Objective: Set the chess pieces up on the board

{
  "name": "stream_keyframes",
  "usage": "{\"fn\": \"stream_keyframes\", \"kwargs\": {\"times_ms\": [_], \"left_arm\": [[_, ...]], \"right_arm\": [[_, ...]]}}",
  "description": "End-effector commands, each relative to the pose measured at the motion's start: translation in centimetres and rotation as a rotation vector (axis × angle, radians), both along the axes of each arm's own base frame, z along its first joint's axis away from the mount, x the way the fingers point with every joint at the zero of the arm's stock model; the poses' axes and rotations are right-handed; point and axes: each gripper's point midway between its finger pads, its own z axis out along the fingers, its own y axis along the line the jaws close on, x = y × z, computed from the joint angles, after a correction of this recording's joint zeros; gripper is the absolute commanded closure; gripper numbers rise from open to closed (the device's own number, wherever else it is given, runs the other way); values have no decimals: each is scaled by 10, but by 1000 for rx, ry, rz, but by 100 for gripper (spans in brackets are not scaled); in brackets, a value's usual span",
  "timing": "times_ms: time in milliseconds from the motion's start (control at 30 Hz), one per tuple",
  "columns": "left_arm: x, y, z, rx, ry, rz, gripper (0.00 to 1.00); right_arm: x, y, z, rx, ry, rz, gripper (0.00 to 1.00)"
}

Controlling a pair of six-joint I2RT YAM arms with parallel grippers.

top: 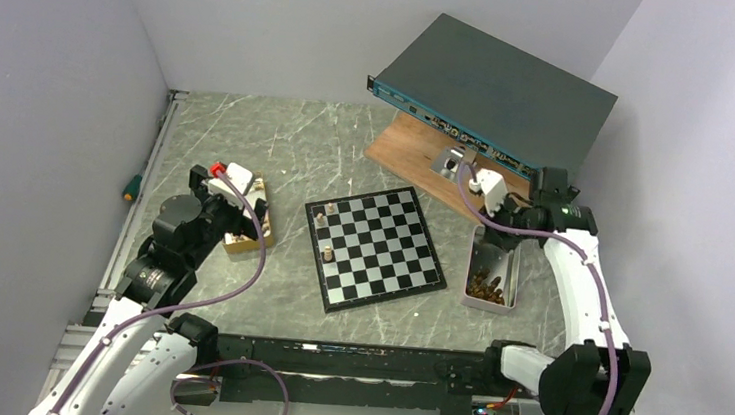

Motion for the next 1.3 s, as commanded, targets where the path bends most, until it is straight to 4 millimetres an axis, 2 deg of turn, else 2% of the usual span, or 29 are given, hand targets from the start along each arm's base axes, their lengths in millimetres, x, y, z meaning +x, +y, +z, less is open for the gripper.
{"fn": "stream_keyframes", "kwargs": {"times_ms": [0,100,200,333,467,667,833,1267], "left_arm": [[2,-2,13,-18,-24,-5,0],[3,0,12,-14,-24,5,0],[3,1,11,-10,-23,12,0],[4,1,10,-8,-19,11,0],[4,1,10,-7,-18,11,0],[4,1,11,-7,-24,13,0],[4,1,11,-8,-25,13,0],[4,1,11,-7,-26,11,0]], "right_arm": [[10,54,36,58,-72,194,100],[21,83,43,46,-99,277,100],[31,106,39,30,-76,328,100],[45,128,34,26,-50,364,100],[57,142,25,23,-32,357,100],[78,154,12,33,-17,313,100],[90,157,1,35,-12,273,100],[98,160,-23,40,18,223,100]]}}
